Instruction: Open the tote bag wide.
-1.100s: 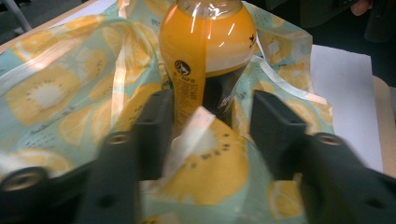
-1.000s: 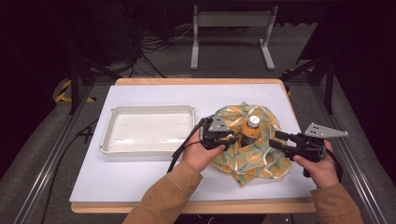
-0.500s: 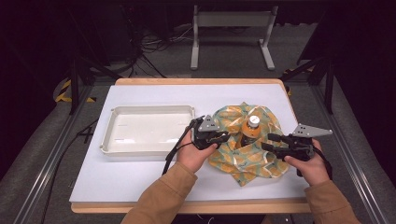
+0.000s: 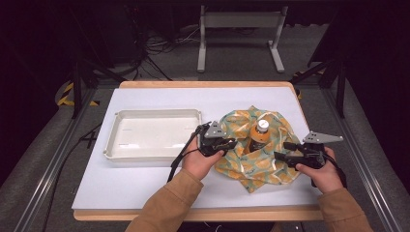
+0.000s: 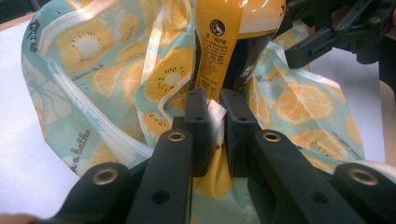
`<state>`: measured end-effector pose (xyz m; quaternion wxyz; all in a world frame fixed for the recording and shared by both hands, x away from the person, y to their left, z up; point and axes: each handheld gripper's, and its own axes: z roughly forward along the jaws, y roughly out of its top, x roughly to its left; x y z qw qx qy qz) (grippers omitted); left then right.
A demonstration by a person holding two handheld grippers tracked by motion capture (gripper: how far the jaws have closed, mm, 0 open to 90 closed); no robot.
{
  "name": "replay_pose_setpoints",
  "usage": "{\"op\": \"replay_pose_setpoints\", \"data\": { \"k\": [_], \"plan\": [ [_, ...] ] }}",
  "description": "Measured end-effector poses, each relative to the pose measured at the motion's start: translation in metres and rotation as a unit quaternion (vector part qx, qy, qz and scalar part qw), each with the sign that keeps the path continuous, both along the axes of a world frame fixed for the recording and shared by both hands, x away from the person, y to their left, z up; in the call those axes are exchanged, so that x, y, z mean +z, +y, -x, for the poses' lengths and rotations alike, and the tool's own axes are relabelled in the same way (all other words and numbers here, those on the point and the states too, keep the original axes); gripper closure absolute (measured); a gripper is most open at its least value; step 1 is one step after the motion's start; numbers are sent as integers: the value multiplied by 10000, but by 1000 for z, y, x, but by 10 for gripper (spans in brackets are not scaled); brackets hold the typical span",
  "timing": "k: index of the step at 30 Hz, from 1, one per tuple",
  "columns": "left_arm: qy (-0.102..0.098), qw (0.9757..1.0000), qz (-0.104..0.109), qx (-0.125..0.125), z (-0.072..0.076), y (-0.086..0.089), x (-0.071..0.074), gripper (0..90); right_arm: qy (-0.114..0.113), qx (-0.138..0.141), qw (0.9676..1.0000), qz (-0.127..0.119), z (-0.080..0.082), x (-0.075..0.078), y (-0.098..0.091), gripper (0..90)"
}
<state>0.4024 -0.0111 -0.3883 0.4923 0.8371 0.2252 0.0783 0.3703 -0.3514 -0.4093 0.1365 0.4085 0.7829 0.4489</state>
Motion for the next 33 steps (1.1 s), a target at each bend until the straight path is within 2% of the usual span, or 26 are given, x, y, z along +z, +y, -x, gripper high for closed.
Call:
{"op": "replay_pose_setpoints", "data": {
  "k": [4,6,8,11,12,13,17,22,28,33],
  "plan": [
    [14,10000,12,-11,0,0,0,820,236,-29,9997,-17,-2,-5,3,341],
    [6,10000,9,-20,1,0,0,820,335,-22,9994,-6,-3,-7,3,369],
    [-4,10000,19,-22,1,0,0,820,405,1,9992,12,-4,-9,2,478],
    [-39,10000,25,-25,1,1,0,819,436,27,9990,115,-4,-8,-3,767],
    [-28,10000,49,-12,1,1,0,819,409,38,9990,171,-3,-7,-5,847],
    [-52,10000,57,2,1,1,0,819,377,59,9990,216,-2,-6,-7,890],
    [-64,10000,52,38,0,2,-1,818,293,72,9992,259,5,2,-11,900],
    [-46,10000,16,74,-1,3,-3,818,329,85,9988,363,15,7,-19,900],
    [35,9998,-93,173,-5,5,-11,820,525,52,9974,483,26,5,-33,900],
    [71,9997,-128,215,-5,8,-15,824,742,-58,9961,470,30,-2,-47,900]
  ]
}}
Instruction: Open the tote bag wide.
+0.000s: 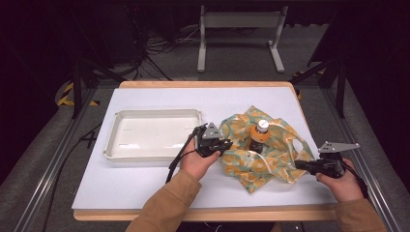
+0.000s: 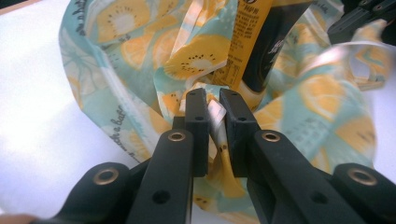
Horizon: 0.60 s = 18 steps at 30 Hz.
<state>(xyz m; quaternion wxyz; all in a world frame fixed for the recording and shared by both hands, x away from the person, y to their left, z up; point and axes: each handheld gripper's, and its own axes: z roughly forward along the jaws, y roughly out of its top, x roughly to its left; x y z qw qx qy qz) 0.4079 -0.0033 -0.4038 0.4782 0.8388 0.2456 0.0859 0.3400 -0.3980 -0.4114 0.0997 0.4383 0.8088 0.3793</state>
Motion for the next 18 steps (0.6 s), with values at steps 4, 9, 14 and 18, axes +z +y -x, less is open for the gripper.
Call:
{"op": "replay_pose_setpoints", "data": {
  "k": [4,9,14,18],
  "plan": [
    [24,10000,-5,-9,1,0,-1,823,56,-67,9999,-49,3,-2,-8,900],
    [2,10000,-6,-69,4,-2,-3,824,-100,-125,9997,-162,6,2,-10,872],
    [93,9995,218,-199,9,-2,-2,822,-480,-177,9984,-222,7,12,-6,731],
    [24,9994,195,-274,12,-4,-1,820,-1010,-264,9938,-382,8,24,-1,615]
  ]
}}
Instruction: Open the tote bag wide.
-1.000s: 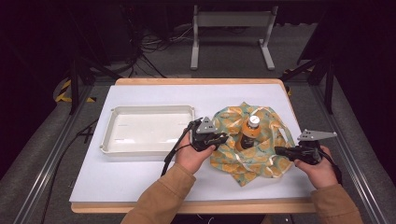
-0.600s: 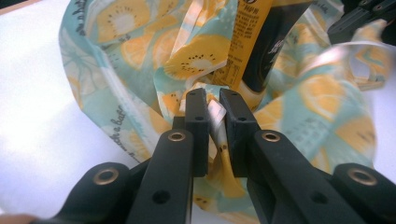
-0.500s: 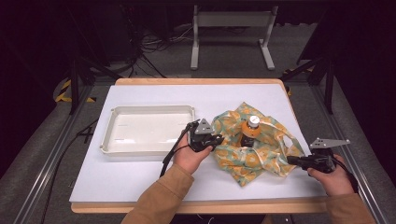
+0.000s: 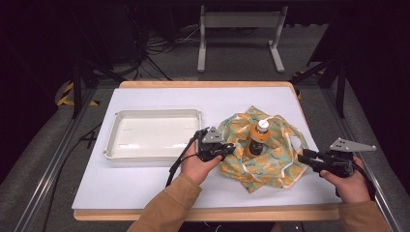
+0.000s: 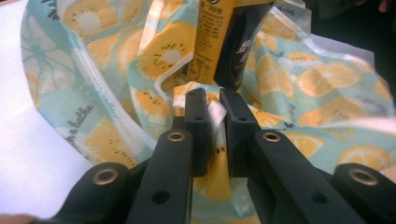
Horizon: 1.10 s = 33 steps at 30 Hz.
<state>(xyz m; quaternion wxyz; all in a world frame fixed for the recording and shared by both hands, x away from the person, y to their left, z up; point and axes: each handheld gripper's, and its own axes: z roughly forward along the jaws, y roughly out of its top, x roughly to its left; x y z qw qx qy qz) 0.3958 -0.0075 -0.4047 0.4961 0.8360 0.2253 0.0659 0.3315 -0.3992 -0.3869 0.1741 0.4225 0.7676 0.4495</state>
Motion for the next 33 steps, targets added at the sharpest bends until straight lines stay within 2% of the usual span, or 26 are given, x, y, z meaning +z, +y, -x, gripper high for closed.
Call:
{"op": "replay_pose_setpoints", "data": {
  "k": [1,3,5,9,12,14,15,16,19,22,29,33],
  "plan": [
    [0,10000,0,0,0,0,0,820,0,0,10000,0,0,0,0,615],
    [-4,10000,-4,-15,2,-2,-1,821,-242,81,9996,-137,1,7,7,609],
    [-5,10000,-24,-38,2,-3,-1,820,-413,204,9988,-145,0,11,16,605],
    [12,10000,-34,-66,3,-5,-3,817,-514,425,9976,-160,-8,12,36,610],
    [-13,10000,-32,-56,3,-5,-3,818,-515,568,9969,-160,-18,8,48,694],
    [-20,10000,-32,-45,3,-4,-2,819,-472,570,9972,-116,-27,6,54,766],
    [-20,10000,-32,-45,3,-4,-2,820,-472,570,9972,-116,-27,6,54,766],
    [-33,10000,-28,-49,2,-4,-2,820,-399,550,9977,-70,-35,3,58,811],
    [-46,10000,-35,-55,2,-3,-2,820,-339,554,9979,15,-42,1,62,833],
    [-18,10000,12,-41,2,-3,-2,820,-180,542,9983,138,-51,-6,69,838],
    [-44,9999,49,-130,6,-5,0,818,22,531,9982,284,-61,-17,75,838],
    [-28,9999,26,-117,6,-4,-1,817,311,570,9971,388,-63,-27,74,831]
  ]
}}
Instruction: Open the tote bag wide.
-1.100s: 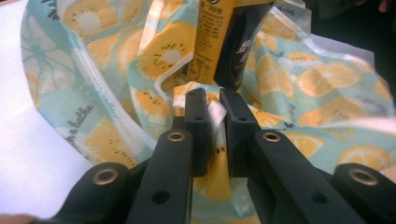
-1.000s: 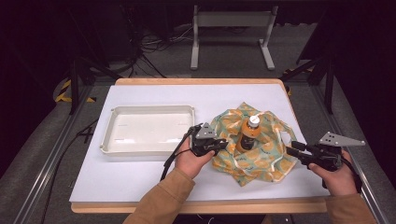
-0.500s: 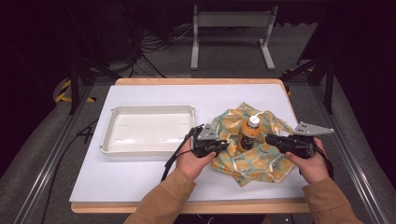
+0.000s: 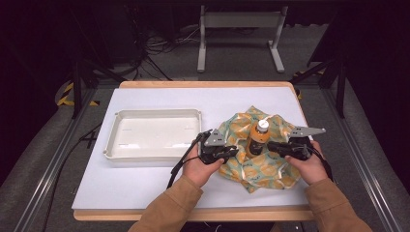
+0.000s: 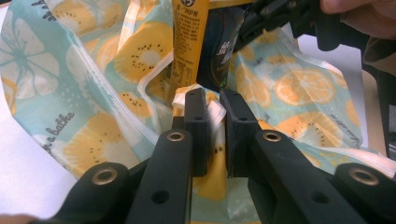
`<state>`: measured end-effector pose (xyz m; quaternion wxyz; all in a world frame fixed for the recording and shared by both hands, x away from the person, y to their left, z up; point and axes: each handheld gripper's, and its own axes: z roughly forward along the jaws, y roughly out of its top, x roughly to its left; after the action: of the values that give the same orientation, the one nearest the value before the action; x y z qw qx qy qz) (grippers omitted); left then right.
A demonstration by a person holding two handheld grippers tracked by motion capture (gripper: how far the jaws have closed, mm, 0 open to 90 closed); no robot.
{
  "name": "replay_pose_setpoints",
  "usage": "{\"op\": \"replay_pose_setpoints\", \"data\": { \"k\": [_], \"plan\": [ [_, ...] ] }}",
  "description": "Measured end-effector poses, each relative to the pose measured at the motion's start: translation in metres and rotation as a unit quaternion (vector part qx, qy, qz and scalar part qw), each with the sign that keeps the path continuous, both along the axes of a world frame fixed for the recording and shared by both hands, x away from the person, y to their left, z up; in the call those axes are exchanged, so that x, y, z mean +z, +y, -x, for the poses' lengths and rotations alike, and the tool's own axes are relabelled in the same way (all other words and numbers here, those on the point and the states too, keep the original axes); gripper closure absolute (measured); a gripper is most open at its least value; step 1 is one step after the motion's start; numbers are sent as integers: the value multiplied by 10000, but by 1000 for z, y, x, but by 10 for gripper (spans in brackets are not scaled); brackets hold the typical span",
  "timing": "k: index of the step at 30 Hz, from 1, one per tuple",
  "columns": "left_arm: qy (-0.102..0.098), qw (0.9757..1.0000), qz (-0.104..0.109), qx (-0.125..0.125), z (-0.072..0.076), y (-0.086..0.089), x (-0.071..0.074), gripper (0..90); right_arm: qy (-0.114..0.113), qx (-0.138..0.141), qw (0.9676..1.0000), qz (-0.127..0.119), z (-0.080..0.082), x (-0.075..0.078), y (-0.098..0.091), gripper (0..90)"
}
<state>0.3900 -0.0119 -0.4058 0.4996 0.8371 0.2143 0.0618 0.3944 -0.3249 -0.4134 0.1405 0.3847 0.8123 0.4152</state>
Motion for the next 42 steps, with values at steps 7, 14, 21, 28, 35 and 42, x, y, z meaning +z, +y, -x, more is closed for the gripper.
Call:
{"op": "replay_pose_setpoints", "data": {
  "k": [7,14,21,28,35,42],
  "plan": [
    [88,9999,-110,38,-2,-1,-9,806,311,299,9990,135,11,-14,-1,760],
    [201,9994,-250,146,-7,-2,-19,777,499,489,9975,125,24,-20,-8,650],
    [324,9976,-504,336,-11,-3,-30,715,411,531,9973,292,29,-23,-12,596],
    [358,9930,-1057,396,-13,-7,-42,646,306,659,9964,444,30,-25,-9,539],
    [344,9970,-659,202,-8,-1,-33,425,268,671,9964,434,30,-26,-8,516],
    [35,10000,-78,13,0,6,-9,289,243,689,9963,445,31,-26,-6,505]
  ]
}}
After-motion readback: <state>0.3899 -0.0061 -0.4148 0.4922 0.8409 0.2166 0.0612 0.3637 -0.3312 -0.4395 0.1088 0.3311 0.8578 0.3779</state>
